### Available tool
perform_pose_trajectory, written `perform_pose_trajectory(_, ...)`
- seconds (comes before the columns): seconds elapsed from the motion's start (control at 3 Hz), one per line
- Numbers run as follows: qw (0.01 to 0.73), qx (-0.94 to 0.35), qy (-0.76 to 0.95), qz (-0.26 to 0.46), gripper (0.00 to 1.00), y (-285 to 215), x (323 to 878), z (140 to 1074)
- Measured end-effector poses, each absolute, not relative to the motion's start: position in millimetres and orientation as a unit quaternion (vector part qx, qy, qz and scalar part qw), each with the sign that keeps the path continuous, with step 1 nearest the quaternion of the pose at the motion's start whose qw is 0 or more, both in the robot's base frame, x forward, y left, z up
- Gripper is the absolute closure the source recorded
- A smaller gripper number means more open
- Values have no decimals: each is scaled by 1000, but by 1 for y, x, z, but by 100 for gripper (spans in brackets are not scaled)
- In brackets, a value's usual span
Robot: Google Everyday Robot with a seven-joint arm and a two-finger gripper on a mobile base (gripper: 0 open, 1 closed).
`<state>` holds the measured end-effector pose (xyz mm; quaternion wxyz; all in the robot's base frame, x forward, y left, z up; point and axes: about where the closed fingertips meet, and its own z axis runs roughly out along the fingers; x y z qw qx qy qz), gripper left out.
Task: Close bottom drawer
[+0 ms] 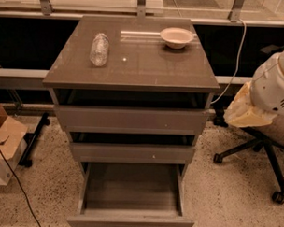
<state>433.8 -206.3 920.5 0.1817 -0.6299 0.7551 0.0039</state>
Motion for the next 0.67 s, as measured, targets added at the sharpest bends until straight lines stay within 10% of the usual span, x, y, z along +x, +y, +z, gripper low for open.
perform_pose_trajectory(0.67,199,-628,752,14,100,-211,437,844)
